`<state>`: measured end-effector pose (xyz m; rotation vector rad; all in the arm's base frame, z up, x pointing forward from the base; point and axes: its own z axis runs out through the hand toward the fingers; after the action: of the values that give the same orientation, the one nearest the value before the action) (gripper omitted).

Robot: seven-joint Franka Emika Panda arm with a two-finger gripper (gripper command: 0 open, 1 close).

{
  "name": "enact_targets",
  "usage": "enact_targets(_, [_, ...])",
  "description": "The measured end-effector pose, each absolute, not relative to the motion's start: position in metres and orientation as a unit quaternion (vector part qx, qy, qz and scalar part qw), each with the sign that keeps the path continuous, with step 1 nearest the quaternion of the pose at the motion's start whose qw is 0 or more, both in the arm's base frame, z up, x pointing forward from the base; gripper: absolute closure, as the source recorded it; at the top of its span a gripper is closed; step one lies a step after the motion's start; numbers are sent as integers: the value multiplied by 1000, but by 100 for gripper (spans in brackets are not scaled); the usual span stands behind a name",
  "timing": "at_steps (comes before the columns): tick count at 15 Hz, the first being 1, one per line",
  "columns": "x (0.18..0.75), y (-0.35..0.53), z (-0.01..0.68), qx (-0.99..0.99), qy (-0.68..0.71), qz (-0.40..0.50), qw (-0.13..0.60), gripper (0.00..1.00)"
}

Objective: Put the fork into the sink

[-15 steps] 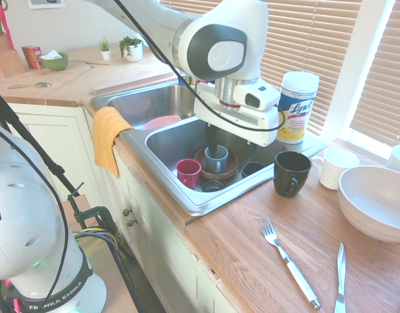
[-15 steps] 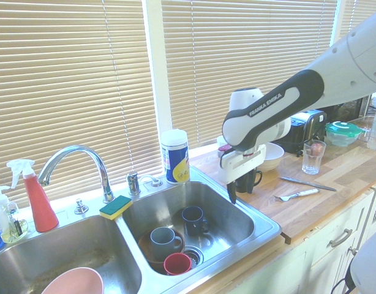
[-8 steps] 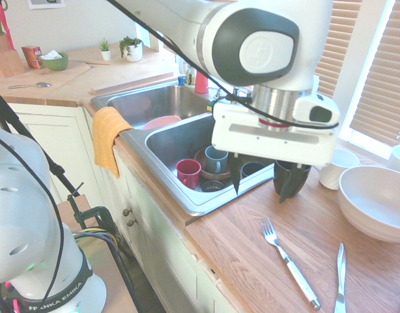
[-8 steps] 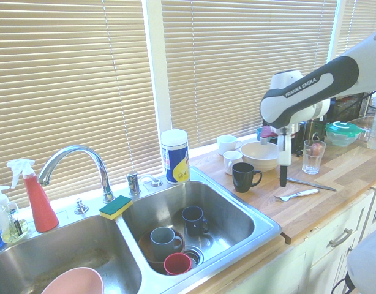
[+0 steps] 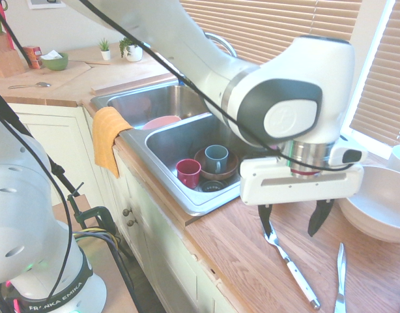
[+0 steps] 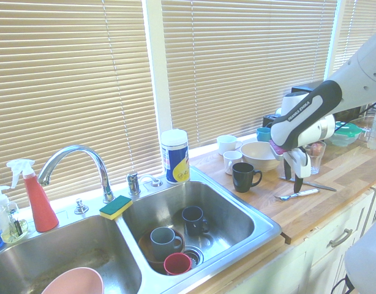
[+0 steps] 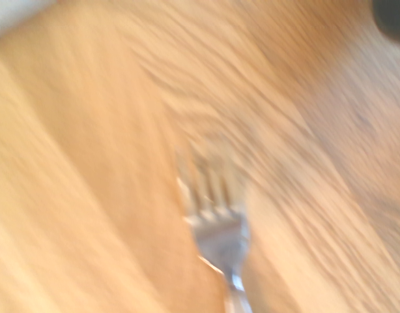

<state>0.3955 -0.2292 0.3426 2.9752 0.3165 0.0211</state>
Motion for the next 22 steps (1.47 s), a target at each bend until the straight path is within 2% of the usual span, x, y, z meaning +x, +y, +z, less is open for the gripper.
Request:
enact_targets(3, [387, -242, 337, 992, 103, 10, 76, 0])
enact_targets(4, [386, -244, 337, 992, 101, 10, 76, 100])
enact_targets(22, [368, -261, 316, 995, 75, 5, 71, 100])
